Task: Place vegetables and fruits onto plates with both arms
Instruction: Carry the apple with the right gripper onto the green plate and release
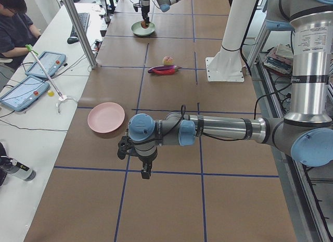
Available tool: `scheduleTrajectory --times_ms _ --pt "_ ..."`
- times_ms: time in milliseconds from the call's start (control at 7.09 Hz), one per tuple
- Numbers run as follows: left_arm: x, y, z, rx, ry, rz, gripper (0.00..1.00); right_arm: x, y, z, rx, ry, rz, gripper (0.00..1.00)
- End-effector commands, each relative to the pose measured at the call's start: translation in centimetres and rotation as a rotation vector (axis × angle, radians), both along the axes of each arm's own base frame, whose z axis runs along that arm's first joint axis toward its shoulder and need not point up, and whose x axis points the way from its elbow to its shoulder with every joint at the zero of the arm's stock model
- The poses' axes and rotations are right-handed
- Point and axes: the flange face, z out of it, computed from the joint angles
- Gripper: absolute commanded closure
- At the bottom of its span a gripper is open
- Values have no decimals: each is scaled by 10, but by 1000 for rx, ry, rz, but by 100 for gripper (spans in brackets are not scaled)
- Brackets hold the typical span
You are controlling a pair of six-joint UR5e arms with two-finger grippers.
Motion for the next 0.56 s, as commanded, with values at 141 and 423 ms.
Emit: scheduleTrajectory --times_ms 141,423 --pt "0 0 0 2 0 1 0 3 -6 -53 7 -71 48 0" --pt "0 0 -1 4 0 1 0 -15 12 -153 -109 -140 133 0"
